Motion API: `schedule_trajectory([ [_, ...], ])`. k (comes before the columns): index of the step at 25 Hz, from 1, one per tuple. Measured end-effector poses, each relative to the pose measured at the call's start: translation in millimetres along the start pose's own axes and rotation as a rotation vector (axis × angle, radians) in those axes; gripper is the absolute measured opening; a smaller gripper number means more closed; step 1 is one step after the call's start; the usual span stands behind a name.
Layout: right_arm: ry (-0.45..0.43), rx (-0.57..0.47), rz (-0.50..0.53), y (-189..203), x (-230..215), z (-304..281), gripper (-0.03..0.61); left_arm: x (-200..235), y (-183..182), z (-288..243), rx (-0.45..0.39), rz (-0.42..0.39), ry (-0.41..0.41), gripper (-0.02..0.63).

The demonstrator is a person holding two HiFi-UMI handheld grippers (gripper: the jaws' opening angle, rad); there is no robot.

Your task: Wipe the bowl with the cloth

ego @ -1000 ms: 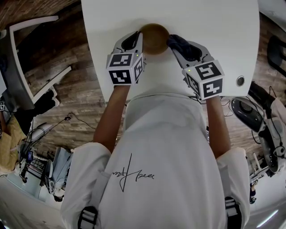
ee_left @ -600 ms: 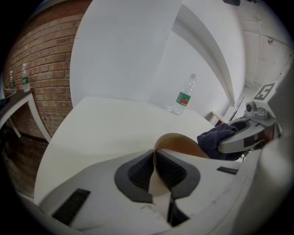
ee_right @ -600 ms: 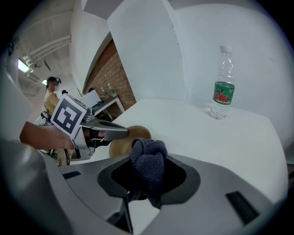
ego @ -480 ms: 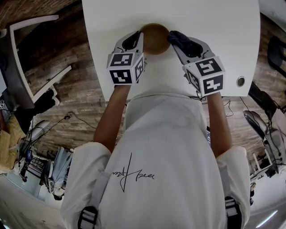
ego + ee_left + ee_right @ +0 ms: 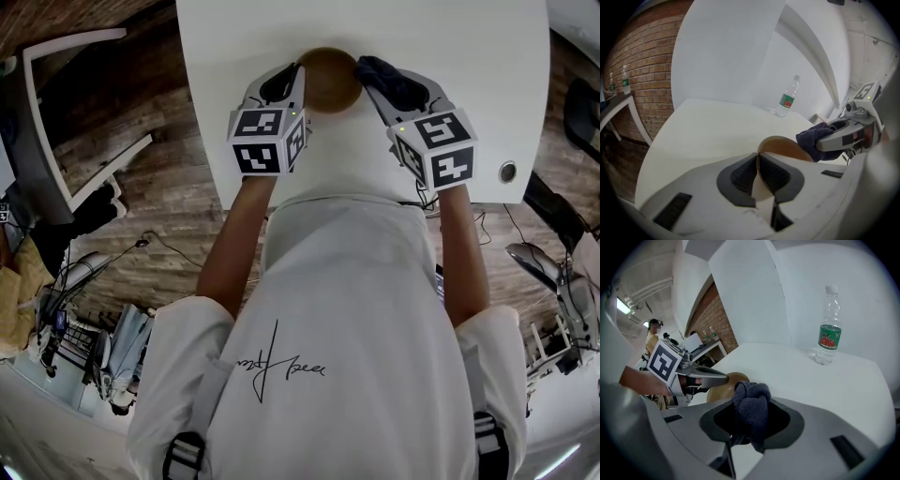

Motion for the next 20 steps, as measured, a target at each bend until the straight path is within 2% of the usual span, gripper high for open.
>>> schedule_trajectory([
  [12,-0.019,0.04,0.084,-11.9,-2.0,-4.3,0.12,-0.8,-3.0,0.4,0.001,-0.006,0.005,0.025],
  [20,-0.014,0.023,0.134,-21.2,-7.6,-13.1,0.12,-4.0,-2.6,-4.8,0.003,-0.012,0.005,0.023],
])
Point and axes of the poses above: the fingertips, and each gripper's own axes: z backward along the fingers, x to its left, y out of its underside, the point moved 1 cm from there along z, backward along the fingers, and after that the axes turned 8 degrees about -z, right-handed, at the moved point
